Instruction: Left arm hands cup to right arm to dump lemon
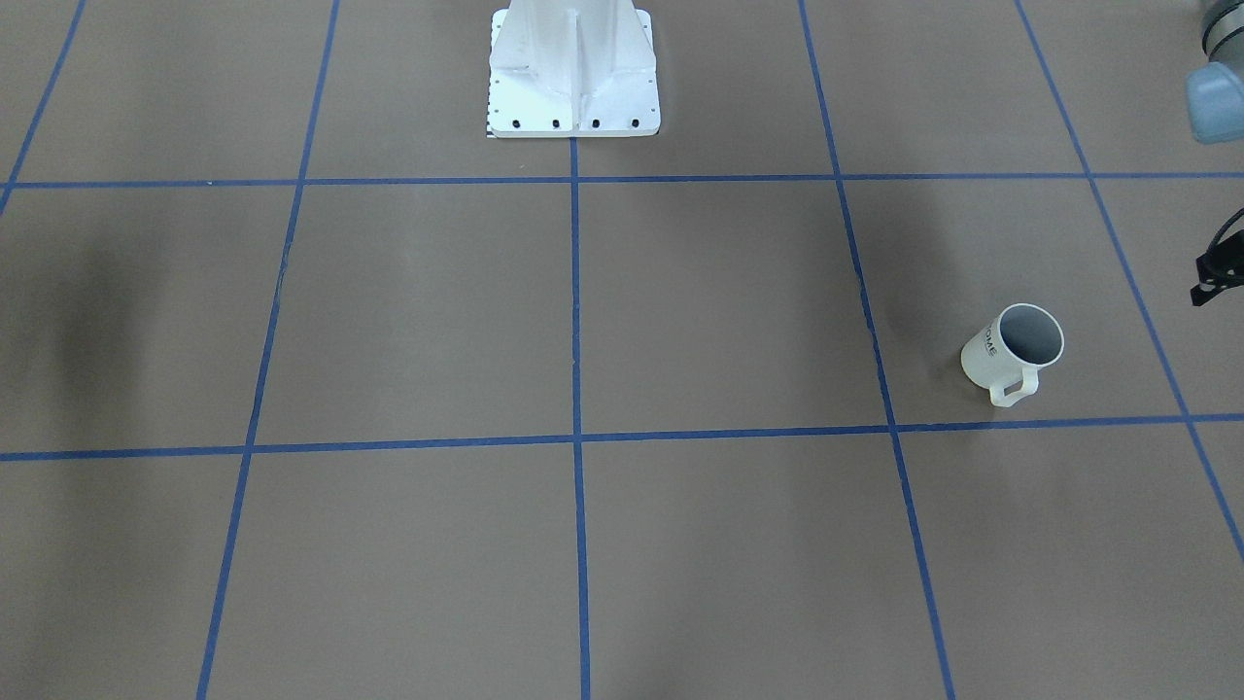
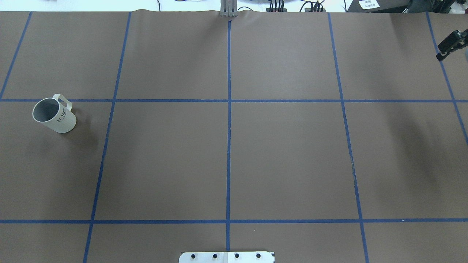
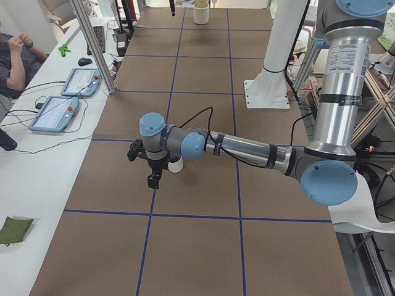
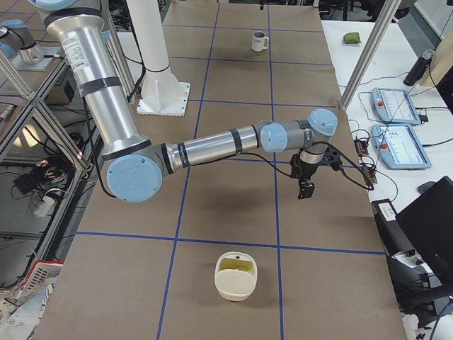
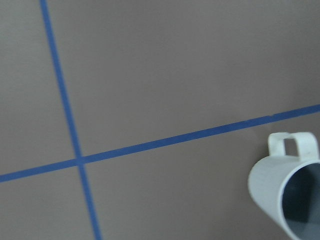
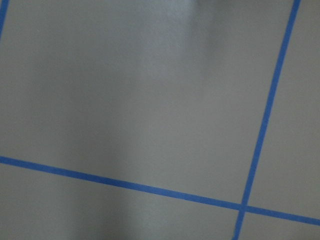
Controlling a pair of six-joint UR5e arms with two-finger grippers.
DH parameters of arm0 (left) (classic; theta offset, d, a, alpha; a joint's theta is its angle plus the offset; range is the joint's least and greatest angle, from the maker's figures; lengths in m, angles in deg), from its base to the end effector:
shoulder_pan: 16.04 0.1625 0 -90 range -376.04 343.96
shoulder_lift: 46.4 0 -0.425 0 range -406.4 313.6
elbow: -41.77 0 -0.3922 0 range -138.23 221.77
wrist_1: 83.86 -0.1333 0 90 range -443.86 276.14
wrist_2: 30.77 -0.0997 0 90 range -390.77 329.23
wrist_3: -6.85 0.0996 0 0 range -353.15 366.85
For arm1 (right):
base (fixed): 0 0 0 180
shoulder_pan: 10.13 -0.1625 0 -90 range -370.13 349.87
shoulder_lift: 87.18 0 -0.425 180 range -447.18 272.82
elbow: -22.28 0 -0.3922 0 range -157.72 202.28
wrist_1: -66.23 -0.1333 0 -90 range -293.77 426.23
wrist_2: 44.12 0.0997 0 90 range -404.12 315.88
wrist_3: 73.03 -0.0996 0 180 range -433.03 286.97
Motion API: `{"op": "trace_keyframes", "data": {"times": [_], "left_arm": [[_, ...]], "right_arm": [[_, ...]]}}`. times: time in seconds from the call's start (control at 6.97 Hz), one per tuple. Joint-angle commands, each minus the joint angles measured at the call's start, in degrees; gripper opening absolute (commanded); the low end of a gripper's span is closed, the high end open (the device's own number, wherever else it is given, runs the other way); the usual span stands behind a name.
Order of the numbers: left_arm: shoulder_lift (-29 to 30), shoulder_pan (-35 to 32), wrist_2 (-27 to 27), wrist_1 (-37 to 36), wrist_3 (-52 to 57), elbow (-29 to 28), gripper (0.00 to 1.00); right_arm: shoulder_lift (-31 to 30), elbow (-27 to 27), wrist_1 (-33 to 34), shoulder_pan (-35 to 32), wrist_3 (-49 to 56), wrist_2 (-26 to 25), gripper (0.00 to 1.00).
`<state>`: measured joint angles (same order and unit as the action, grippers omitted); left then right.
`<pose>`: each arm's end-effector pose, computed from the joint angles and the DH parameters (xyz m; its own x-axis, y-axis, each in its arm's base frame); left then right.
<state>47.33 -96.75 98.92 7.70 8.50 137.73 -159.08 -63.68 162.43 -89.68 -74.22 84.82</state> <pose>0.0163 -0.5313 0.5763 0.7344 0.2749 -0.6205 -0.1796 0.9604 0.2130 -0.0433 -0.6244 0.5343 0.7529 -0.2053 0.6253 0.1641 0.9786 0.1238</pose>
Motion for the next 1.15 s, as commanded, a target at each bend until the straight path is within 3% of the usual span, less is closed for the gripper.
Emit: {"op": "trace_keyframes", "data": {"times": [0.0, 0.43, 0.72, 1.0], "left_arm": [[-3.62, -5.23, 0.04, -2.70, 8.16, 0.28, 1.00], [-6.02, -10.07, 0.21, 0.28, 9.33, 0.11, 1.00], [-7.15, -10.61, 6.34, 0.29, 8.89, 1.60, 1.00], [-7.15, -10.78, 6.80, 0.55, 9.33, 1.77, 1.00]], "right_arm": [[-8.39, -4.97, 0.04, -4.54, 3.47, 0.44, 1.00], [-20.62, -13.24, -0.04, -7.28, 3.48, 0.35, 1.00], [-23.38, -14.67, -0.04, -7.28, 3.13, 0.26, 1.00], [-23.38, -13.98, -0.04, -7.19, 3.12, 0.26, 1.00]]}}
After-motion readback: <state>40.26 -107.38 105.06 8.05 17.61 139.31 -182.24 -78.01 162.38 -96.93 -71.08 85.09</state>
